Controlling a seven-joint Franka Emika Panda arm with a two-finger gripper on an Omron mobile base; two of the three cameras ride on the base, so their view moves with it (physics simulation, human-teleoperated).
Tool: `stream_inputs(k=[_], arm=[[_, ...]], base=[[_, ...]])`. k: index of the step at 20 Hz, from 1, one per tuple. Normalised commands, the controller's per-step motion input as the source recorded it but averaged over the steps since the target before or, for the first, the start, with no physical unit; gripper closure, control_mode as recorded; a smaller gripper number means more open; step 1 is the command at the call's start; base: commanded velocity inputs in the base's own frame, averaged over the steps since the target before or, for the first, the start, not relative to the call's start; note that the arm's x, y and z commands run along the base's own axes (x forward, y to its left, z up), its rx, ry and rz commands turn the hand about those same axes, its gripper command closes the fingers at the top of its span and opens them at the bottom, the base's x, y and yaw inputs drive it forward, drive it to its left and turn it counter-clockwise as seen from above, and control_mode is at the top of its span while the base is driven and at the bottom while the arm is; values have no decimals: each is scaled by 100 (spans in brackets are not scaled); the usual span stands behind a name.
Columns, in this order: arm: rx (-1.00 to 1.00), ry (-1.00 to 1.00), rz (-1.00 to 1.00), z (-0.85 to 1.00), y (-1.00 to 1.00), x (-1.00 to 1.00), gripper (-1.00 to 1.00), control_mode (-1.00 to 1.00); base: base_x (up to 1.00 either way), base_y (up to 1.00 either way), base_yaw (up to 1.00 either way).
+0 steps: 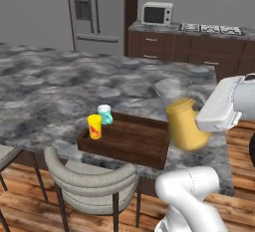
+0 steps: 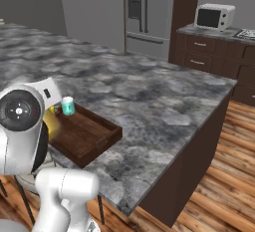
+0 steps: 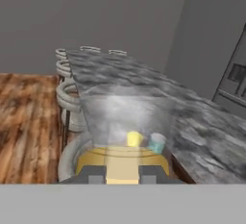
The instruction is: There is a tray on the dining counter. Grab the cup, mug, and pitcher and place them on the tray. The pitcher may be placed next to the tray if it cannot fit the tray.
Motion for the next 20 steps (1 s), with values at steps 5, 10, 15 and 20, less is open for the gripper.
stream_inputs(k=[5, 10, 15, 20], arm=[[37, 20, 0, -6, -4, 50, 100, -100], [21, 6, 14, -14, -2, 30, 100, -100], [1, -11, 24, -19, -1, 15, 100, -100], [17, 0, 14, -6, -26, 34, 100, -100]], base=[[0, 0, 0], [0, 0, 0], [0, 0, 0], [0, 0, 0]])
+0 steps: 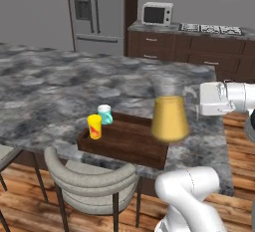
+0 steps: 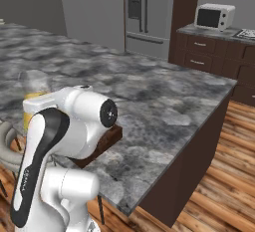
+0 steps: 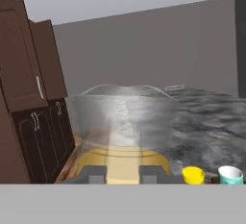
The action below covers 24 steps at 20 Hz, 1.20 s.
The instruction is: There is a tray on the dining counter. Grab the cup, mug, and pitcher and place them on the tray. The pitcher may be placed next to the tray if it cannot fit the tray.
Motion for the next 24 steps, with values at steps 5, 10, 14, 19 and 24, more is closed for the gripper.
stream_inputs(k=[5, 10, 14, 19, 24], arm=[[5, -5, 15, -24, -9, 6, 100, -100], [0, -9, 13, -13, -2, 11, 100, -100], [0, -11, 12, -17, -7, 24, 100, -100], [0, -8, 13, -24, -19, 13, 100, -100], [0, -11, 11, -26, -10, 3, 100, -100]], base=[[0, 0, 0], [0, 0, 0], [0, 0, 0], [0, 0, 0], [0, 0, 0]])
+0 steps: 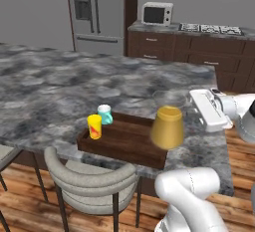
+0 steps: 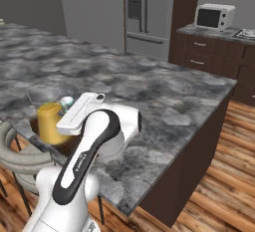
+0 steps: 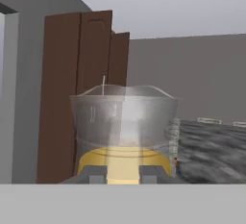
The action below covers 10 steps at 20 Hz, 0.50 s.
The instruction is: There is a tray on the dining counter. Grab the cup, mug, and pitcher and place them on the tray. The pitcher may be placed next to the tray if it cannot fit the tray.
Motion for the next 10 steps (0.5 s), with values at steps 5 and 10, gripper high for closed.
stream_inputs(k=[5, 10], arm=[[0, -7, 3, -2, -8, 39, 100, -100], [1, -1, 0, -11, -6, 30, 100, -100]], base=[[0, 0, 0], [0, 0, 0]])
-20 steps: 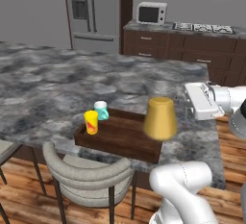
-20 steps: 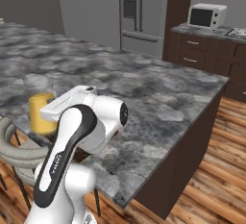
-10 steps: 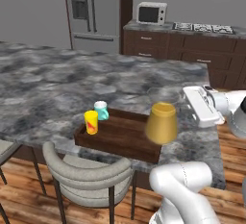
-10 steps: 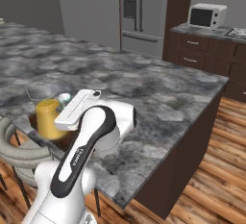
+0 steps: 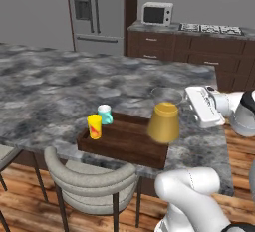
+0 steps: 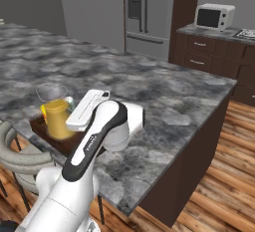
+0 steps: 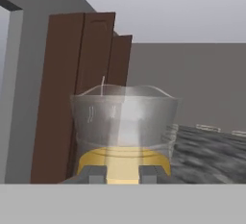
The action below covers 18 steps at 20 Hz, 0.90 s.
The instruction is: There is a tray on the dining counter. Grab the cup, mug, and pitcher and place them on the tray. The pitcher may be placed next to the tray if it cannot fit the tray.
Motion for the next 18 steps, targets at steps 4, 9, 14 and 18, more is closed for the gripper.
stream_inputs(k=[4, 9, 14, 18], arm=[[0, -5, 0, -43, -9, 0, 100, -100], [0, -9, 0, -19, -10, 3, 100, -100], [3, -4, 0, -20, -2, 11, 100, -100], [15, 5, 0, -28, 0, 9, 100, -100]], base=[[0, 0, 0], [0, 0, 0], [0, 0, 0], [0, 0, 0]])
